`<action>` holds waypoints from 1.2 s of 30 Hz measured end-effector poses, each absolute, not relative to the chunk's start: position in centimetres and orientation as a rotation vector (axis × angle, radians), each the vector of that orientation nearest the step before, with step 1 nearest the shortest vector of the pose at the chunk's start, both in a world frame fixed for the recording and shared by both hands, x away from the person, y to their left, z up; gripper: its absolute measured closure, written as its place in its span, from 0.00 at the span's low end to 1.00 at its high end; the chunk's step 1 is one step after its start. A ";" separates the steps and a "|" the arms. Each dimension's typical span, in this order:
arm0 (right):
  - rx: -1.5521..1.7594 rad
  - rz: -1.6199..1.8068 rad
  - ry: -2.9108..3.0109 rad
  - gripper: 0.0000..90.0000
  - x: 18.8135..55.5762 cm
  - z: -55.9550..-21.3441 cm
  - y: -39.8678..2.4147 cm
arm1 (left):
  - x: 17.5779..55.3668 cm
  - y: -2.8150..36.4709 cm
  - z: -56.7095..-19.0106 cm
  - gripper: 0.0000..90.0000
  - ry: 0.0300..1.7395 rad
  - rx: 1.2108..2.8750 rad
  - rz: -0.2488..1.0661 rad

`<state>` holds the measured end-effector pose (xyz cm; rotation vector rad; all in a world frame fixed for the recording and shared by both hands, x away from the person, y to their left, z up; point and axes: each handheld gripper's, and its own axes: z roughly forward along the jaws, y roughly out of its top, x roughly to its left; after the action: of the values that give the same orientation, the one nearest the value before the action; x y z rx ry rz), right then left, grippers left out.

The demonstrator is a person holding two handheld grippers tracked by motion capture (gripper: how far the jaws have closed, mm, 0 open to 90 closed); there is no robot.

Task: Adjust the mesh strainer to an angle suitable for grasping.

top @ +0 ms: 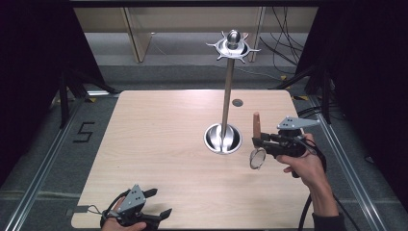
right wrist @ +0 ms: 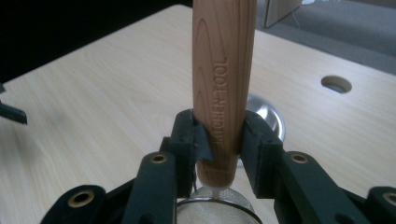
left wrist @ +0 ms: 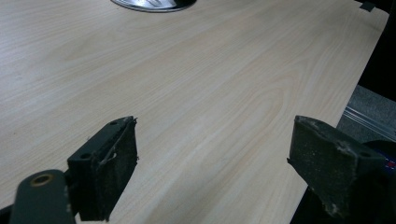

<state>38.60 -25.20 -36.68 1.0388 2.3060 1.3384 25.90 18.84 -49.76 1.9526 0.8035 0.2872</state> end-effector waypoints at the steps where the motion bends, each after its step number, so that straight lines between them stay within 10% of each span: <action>1: 1.029 1.355 2.303 0.76 38.7 -36.5 -24.9 | 25.9 18.8 -49.8 0.16 0.802 1.942 0.280; 36: 0.919 1.447 2.069 0.76 40.5 -26.3 -21.0 | 26.0 18.8 -49.8 0.16 0.780 1.955 0.288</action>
<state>40.49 -21.00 -26.27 0.9187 2.0689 1.4469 26.03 18.81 -49.80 1.9551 0.7802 0.2877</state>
